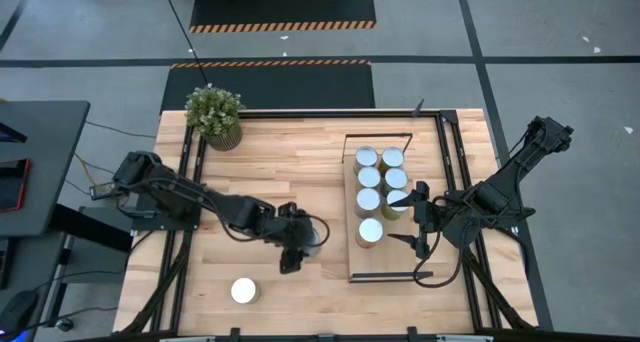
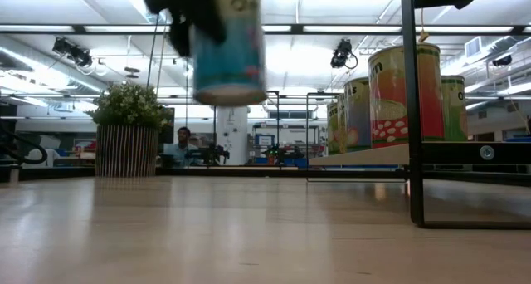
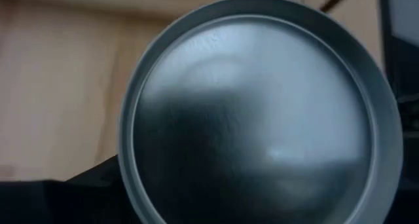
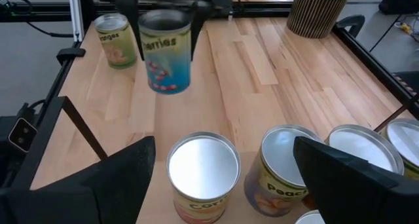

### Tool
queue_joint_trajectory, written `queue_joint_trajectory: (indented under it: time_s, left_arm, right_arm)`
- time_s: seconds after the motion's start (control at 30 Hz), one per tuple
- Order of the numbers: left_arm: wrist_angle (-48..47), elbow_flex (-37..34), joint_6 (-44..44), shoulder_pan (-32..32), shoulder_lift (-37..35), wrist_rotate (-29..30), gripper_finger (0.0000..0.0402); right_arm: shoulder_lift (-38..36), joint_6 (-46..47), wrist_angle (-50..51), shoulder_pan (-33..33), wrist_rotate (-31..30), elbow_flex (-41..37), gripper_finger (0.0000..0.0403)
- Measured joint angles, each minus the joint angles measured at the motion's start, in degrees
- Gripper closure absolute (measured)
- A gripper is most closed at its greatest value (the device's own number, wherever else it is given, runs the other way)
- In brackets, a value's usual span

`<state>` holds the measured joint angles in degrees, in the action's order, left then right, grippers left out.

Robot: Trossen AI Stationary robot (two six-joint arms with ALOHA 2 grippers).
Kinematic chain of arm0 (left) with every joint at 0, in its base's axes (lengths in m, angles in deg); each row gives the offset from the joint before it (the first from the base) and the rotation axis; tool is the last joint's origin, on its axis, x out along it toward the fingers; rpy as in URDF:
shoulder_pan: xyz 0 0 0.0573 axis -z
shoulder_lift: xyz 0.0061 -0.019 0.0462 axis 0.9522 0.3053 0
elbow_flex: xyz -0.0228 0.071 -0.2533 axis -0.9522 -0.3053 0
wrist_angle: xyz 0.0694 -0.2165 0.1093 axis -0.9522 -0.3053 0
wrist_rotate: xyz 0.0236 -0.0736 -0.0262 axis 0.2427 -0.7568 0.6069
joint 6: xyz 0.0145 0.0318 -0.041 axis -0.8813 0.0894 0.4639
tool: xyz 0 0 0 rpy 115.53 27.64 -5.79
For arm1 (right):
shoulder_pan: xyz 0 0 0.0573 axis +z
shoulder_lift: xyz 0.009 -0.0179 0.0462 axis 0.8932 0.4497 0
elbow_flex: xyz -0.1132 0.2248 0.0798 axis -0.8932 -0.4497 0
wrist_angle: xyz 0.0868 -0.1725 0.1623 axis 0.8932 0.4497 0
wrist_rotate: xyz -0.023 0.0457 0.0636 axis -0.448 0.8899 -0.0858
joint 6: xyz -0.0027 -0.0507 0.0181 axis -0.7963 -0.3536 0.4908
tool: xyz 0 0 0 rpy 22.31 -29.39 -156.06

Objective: Pick and place cans onto a shelf
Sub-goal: Put the canned cherries on the shelf

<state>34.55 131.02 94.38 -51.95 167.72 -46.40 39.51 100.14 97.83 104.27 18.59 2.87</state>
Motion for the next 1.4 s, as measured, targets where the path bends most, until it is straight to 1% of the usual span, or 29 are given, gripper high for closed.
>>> queue_joint_trajectory:
  time_s: [0.23, 0.33, 0.43, 0.6, 0.73, 0.83, 0.97, 1.1, 1.27, 1.4]
  left_arm:
    - [-0.7, 7.2, -2.8, -4.1, 0.1, 1.1, 0.0093]
    - [-3.9, 12.6, -4.5, -6.0, 1.9, 1.1, 0.0093]
    - [-6.3, 19.2, -8.1, -7.5, 5.0, 1.8, 0.0093]
    - [-9.6, 30.5, -14.0, -10.0, 11.5, 2.7, 0.0093]
    - [-11.9, 38.0, -15.8, -11.7, 15.7, 2.9, 0.0093]
    - [-13.3, 41.8, -16.4, -12.3, 18.2, 3.0, 0.0093]
    - [-13.3, 44.5, -17.4, -12.4, 20.1, 2.9, 0.0093]
    - [-13.3, 44.7, -17.5, -11.9, 20.3, 3.0, 0.0093]
    - [-11.9, 44.7, -17.6, -11.1, 20.3, 3.9, 0.0093]
    - [-10.6, 44.7, -17.8, -11.0, 20.3, 4.2, 0.0092]
  right_arm:
    - [0.0, -1.1, 0.0, 0.0, -0.8, 0.0, 0.0032]
    - [0.0, -2.9, -0.9, -0.3, -2.7, 0.0, 0.0032]
    - [0.1, -5.1, -3.3, -1.6, -3.0, 0.0, 0.0032]
    - [2.8, -10.8, -8.7, -2.8, -3.0, 0.0, 0.0032]
    - [5.1, -15.0, -11.1, -3.6, -3.4, 0.0, 0.0032]
    - [6.4, -16.1, -11.4, -4.5, -5.7, 0.0, 0.0032]
    - [7.6, -16.9, -11.7, -6.1, -6.8, 0.0, 0.0032]
    - [8.6, -18.1, -13.5, -8.0, -7.8, 0.0, 0.0032]
    - [9.8, -23.2, -18.9, -10.0, -5.1, 0.0, 0.0035]
    - [10.4, -25.1, -20.8, -11.1, -2.8, 0.0, 0.0055]
